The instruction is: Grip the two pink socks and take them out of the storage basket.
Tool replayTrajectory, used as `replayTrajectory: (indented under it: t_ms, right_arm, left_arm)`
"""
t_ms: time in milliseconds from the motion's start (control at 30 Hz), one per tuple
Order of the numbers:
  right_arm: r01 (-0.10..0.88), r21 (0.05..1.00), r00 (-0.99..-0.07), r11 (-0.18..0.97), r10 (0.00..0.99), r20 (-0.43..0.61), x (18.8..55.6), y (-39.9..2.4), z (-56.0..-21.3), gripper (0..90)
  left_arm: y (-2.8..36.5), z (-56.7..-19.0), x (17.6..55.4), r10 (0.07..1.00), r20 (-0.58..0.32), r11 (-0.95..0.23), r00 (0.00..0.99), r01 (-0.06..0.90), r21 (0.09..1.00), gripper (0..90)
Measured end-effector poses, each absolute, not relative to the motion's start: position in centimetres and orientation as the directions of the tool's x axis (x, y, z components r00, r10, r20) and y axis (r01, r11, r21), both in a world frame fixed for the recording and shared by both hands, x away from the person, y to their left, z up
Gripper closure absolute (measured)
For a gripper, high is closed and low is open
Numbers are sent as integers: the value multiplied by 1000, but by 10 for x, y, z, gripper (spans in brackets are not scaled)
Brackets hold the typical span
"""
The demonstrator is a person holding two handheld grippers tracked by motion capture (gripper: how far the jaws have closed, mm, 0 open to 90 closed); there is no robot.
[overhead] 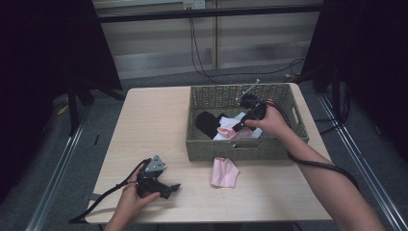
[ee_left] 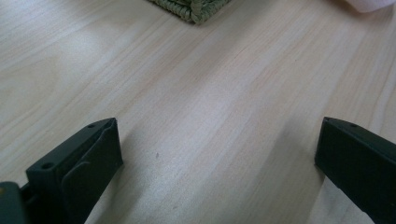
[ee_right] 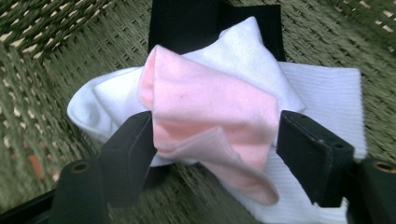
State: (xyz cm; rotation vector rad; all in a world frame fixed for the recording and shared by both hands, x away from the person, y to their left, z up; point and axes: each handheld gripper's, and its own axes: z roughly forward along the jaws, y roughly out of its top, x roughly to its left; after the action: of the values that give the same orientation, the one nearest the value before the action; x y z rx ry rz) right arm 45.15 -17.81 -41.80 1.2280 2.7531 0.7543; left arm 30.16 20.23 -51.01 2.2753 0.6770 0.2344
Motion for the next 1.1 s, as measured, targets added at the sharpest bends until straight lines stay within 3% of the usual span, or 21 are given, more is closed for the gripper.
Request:
replayTrajectory:
  t_ms: [233, 333, 433, 500, 533, 1100]
  right_arm:
    - [713, 412, -678, 568, 708, 197, 460, -169, -432, 231]
    - [717, 392, -677, 576, 710, 193, 461, -163, -436, 283]
    - [712, 384, -688, 588, 693, 214, 460, -159, -437, 619]
    - [705, 364, -699, 609, 684, 210, 458, -155, -437, 785]
    - [705, 361, -700, 611, 682, 213, 457, -155, -436, 814]
    - [693, 389, -716, 607, 646, 265, 446, -178, -392, 850]
  left_arm:
    - [202, -510, 302, 534, -33, -589, 845, 400, 703, 0]
    - [202, -510, 302, 534, -33, -588, 845, 400, 703, 0]
    - [202, -510, 302, 534, -33, -589, 845, 399, 703, 0]
    - [202, -510, 302, 534, -31, -591, 845, 400, 701, 0]
    - [202, -510, 302, 534, -32, -591, 845, 400, 701, 0]
    - [203, -510, 302, 532, -30, -593, 846, 398, 700, 0]
